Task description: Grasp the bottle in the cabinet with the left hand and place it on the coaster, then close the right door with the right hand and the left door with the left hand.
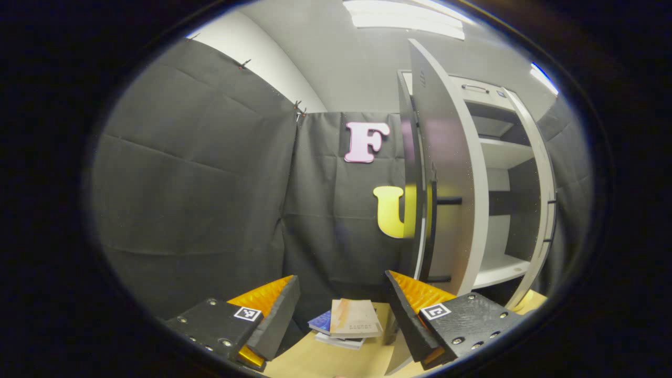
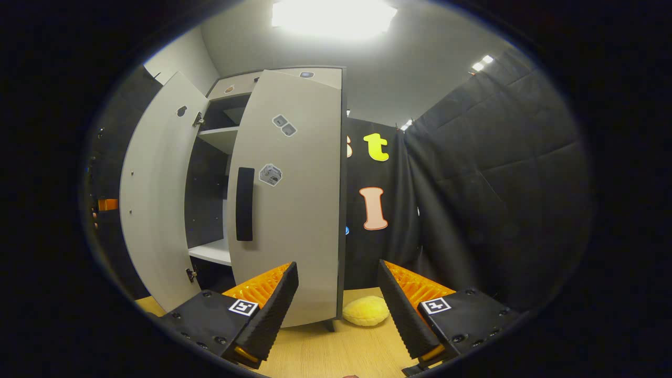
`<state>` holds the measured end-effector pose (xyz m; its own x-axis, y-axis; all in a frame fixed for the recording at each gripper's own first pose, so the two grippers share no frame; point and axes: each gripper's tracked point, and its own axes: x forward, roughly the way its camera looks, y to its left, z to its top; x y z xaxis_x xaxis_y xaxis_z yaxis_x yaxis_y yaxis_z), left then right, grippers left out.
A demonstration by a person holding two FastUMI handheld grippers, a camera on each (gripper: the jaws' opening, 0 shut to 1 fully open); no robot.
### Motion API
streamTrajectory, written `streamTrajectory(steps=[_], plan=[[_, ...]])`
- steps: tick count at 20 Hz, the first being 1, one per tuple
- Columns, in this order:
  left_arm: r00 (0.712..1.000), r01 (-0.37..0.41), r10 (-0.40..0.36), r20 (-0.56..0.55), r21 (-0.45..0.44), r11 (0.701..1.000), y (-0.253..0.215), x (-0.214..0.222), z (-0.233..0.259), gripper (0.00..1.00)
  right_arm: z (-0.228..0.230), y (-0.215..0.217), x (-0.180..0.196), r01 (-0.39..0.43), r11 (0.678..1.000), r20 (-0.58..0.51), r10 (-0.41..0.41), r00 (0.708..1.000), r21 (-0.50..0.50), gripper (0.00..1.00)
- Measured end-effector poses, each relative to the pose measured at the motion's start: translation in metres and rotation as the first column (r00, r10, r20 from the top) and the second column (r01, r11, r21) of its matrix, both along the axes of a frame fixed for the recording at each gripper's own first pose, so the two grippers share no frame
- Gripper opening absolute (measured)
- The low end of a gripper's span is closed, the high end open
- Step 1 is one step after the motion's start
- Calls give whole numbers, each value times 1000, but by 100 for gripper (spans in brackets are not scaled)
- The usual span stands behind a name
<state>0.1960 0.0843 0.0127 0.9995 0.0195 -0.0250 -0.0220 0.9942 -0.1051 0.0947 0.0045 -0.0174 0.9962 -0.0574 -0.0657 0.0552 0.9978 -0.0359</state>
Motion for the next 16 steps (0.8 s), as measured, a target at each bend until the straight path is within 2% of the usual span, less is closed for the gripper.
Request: streamTrajectory(steps=[1, 2, 5, 6, 7, 8, 12, 16], plan=[[1000, -4, 4, 2, -3, 1000, -1, 5, 3, 100, -2, -4, -1, 4, 1000, -4, -4, 1000, 2, 96], [1000, -6, 6, 4, -3, 1000, -2, 9, 6, 94, -2, -8, -2, 10, 1000, -9, -10, 1000, 3, 96], [1000, -8, 9, 13, -3, 1000, -8, 18, 11, 94, -7, -21, -5, 28, 1000, -22, -28, 999, -4, 96], [1000, 6, -6, 6, -18, 1000, -15, 20, 9, 100, -8, -25, -5, 33, 999, -24, -33, 999, -7, 96], [1000, -12, 12, 3, -17, 1000, -13, 24, 6, 94, -9, -29, -5, 36, 999, -27, -37, 999, -10, 96], [1000, -25, 25, 16, -9, 1000, -13, 20, 11, 99, -10, -32, -6, 39, 999, -30, -39, 999, -12, 96], [999, -39, 39, 0, -24, 999, -20, 14, 5, 99, -13, -40, -4, 39, 999, -38, -39, 999, -6, 96], [998, -58, 58, 6, 36, 998, -26, 10, 10, 99, -12, -44, 1, 35, 999, -32, -34, 999, 11, 97]])
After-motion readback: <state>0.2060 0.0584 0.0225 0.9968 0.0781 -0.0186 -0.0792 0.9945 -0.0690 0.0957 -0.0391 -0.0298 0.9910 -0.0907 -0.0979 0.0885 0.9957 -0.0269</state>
